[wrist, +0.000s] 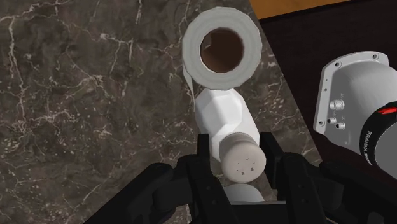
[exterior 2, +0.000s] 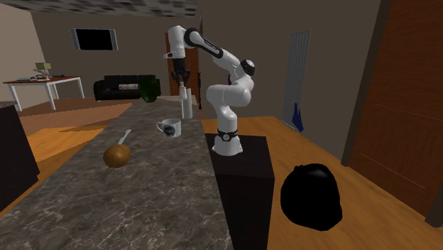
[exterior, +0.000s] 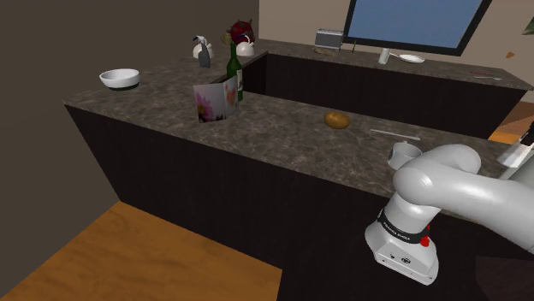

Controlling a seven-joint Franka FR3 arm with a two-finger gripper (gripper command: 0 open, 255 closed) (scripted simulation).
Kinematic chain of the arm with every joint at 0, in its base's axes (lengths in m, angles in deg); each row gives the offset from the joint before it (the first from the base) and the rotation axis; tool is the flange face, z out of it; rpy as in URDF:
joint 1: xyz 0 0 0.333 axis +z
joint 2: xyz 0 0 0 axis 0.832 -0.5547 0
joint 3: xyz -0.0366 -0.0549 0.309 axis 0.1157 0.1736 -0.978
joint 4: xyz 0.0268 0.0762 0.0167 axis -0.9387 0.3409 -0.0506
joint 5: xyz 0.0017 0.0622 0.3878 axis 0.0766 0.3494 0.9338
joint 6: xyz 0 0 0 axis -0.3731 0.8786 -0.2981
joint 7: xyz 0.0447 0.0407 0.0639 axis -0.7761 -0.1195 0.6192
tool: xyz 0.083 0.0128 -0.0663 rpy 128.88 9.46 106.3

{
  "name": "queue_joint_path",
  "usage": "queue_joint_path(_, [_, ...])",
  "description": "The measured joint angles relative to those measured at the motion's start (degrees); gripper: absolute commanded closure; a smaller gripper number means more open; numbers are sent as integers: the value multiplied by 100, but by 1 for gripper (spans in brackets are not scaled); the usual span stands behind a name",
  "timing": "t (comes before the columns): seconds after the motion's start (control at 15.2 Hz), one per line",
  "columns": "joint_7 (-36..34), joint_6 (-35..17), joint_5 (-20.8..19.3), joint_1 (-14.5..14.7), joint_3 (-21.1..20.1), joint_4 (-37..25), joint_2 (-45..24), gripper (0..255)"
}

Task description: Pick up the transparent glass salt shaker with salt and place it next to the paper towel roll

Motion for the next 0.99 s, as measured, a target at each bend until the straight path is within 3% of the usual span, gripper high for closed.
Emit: queue_joint_path(0.99, [-15, -438, -748, -376, 763, 952, 676, 255])
